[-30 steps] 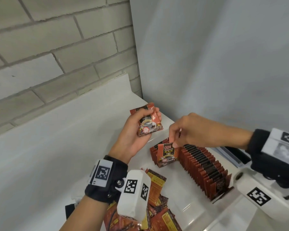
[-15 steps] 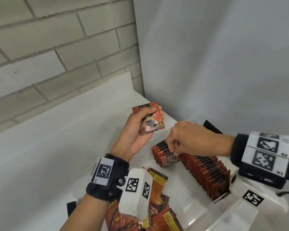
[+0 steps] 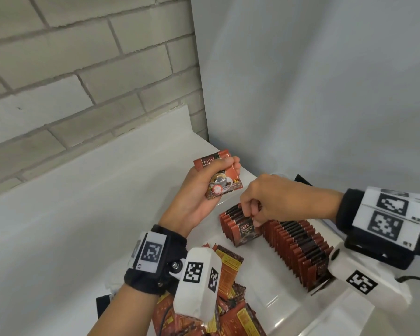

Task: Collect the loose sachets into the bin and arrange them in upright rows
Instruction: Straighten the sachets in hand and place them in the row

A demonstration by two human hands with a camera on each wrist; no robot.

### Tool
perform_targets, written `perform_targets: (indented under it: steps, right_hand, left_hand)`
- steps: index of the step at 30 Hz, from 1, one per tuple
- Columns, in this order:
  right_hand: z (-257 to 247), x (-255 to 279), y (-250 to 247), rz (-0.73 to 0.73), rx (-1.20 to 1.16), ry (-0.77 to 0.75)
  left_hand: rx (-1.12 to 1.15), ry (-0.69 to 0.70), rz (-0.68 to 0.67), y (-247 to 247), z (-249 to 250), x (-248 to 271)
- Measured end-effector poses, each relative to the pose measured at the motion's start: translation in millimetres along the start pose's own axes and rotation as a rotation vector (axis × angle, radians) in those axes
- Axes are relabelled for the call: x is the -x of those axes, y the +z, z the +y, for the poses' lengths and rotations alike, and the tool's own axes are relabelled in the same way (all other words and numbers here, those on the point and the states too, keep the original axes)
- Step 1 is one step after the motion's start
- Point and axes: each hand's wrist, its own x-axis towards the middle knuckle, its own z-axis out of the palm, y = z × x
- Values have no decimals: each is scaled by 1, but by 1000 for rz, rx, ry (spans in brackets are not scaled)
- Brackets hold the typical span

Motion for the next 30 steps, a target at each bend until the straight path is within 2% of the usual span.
perform_targets:
  steps: [5, 7, 10, 13, 20, 25, 28, 30]
  right_hand:
    - [15, 8, -12, -9, -266, 66]
    - [18, 13, -18, 34, -414, 101]
    - [17, 19, -24, 126, -762, 97]
    - [13, 19, -22, 214, -906, 58]
    - [12, 14, -17, 306, -947, 48]
    - [19, 23, -18, 263, -917, 73]
    - [21, 29, -12, 196, -838, 94]
    - [21, 33, -8, 231, -780, 107]
  left_hand:
    - [-138, 1, -32, -3, 0, 1]
    - [-167, 5, -55, -2, 0, 2]
    - [-198, 7, -98, -2, -1, 2]
    - [-218, 7, -138, -3, -2, 2]
    - [-307, 35, -177, -1, 2, 6]
    - [-887, 190, -189, -8, 23, 14]
    - [-1027, 135, -225, -5, 34, 21]
    - [-1123, 81, -265, -1, 36, 23]
